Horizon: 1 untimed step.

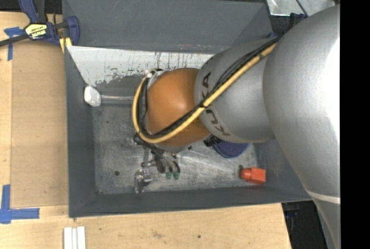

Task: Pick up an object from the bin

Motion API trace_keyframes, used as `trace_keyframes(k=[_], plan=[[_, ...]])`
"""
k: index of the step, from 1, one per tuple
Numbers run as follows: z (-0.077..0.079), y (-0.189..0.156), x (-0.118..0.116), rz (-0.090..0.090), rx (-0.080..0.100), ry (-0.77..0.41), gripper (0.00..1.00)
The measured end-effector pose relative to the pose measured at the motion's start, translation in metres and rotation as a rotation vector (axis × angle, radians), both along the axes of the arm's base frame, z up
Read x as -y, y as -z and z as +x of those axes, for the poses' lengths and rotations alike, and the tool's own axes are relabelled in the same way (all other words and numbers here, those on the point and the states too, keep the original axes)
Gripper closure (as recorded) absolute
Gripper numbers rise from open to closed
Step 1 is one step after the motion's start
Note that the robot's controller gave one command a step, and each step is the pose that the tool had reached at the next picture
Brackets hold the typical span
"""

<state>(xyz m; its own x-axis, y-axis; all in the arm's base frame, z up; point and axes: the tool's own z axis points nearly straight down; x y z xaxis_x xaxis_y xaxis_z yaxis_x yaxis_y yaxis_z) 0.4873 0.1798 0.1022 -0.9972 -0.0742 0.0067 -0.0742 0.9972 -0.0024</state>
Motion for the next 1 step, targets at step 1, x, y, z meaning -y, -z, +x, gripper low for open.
trace_keyframes(k=[1], plan=[[0.0468, -0.1069, 0.0147, 0.005, 0.019, -0.013, 0.0]])
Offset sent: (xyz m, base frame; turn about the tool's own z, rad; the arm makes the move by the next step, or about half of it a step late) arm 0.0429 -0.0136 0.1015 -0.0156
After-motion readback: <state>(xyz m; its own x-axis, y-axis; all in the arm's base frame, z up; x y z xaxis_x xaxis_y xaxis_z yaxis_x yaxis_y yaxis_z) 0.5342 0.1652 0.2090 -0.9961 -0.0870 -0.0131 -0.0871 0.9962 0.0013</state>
